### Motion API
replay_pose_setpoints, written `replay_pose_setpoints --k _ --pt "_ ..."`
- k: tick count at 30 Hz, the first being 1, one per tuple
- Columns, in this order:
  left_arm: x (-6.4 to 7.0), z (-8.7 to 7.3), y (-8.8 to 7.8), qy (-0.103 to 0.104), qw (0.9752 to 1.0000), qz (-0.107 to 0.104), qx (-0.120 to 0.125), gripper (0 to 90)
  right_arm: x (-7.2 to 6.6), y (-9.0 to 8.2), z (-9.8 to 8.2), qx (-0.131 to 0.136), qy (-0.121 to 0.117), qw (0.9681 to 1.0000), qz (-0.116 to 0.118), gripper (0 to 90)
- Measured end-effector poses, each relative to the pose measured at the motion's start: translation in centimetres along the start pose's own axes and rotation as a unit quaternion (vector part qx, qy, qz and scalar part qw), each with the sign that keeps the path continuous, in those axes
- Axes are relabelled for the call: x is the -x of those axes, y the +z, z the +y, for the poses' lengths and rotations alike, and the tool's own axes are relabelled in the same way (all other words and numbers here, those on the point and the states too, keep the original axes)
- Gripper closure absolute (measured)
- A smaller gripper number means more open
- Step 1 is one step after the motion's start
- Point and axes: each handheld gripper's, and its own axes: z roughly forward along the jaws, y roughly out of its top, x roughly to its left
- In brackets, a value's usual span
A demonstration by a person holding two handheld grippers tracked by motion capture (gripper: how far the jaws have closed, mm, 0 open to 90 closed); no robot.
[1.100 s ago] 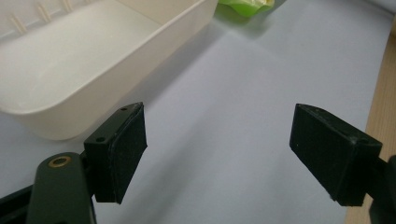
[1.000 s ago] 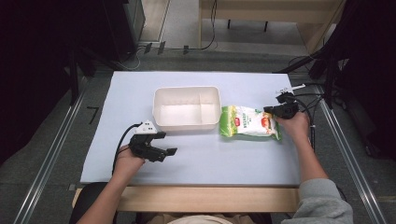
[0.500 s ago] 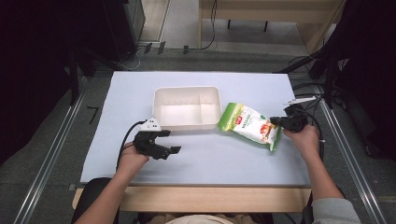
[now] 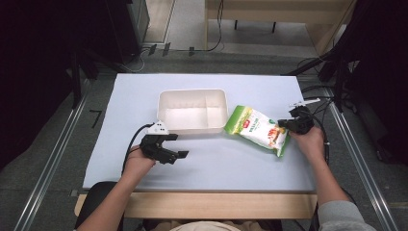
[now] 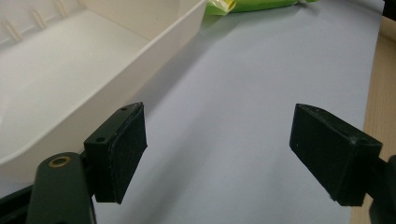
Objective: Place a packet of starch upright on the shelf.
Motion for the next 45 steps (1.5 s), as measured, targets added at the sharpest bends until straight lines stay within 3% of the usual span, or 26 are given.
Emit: replay_pose_setpoints --k 3,12,20,22,26,28,33,34,36,37,43,45 --pt "0.0 0.0 -0.1 -0.003 1.0000 0.001 0.000 19.5 -0.4 -0.7 -0.3 0.004 0.000 0.9999 0.012 90.0" --pt "0.1 0.1 -0.1 0.000 1.0000 0.001 0.001 19.5 -1.9 -1.9 -1.2 -0.001 -0.011 0.9999 0.011 90.0" --pt "0.0 0.1 -0.1 -0.001 1.0000 0.002 0.003 19.5 -3.0 -3.2 -2.1 0.016 -0.024 0.9994 0.019 90.0" --pt "0.0 0.1 -0.1 0.001 1.0000 0.001 0.001 19.5 -3.0 -3.1 -1.6 0.011 -0.028 0.9995 0.012 90.0" --pt "0.0 0.1 -0.1 0.000 1.0000 0.001 0.002 19.5 -3.1 -3.0 -0.7 0.025 -0.032 0.9990 0.019 90.0" --pt "0.0 0.1 0.0 0.000 1.0000 0.002 0.001 19.5 -3.1 -2.9 0.6 0.046 -0.028 0.9981 0.030 83.9" --pt "0.0 0.0 0.0 0.001 1.0000 0.004 -0.001 19.5 -3.1 -2.0 2.4 0.054 -0.022 0.9969 0.052 74.3" --pt "0.1 0.0 0.0 0.006 0.9999 0.008 -0.006 19.5 -3.2 -1.1 3.3 0.049 -0.017 0.9965 0.065 66.3" --pt "0.1 0.0 0.0 0.006 0.9999 0.008 -0.007 19.5 -3.3 -0.7 3.7 0.047 -0.018 0.9963 0.070 62.9" --pt "0.1 0.0 0.0 0.007 0.9999 0.009 -0.005 19.5 -3.4 0.3 4.3 0.038 -0.020 0.9960 0.078 54.7" --pt "0.1 -0.1 -0.1 0.004 0.9999 0.009 -0.002 19.5 -3.3 2.3 5.4 0.016 -0.015 0.9966 0.080 44.5" --pt "0.1 -0.1 -0.1 0.005 0.9999 0.010 -0.004 19.5 -3.3 3.4 5.7 0.000 -0.023 0.9963 0.083 41.8"
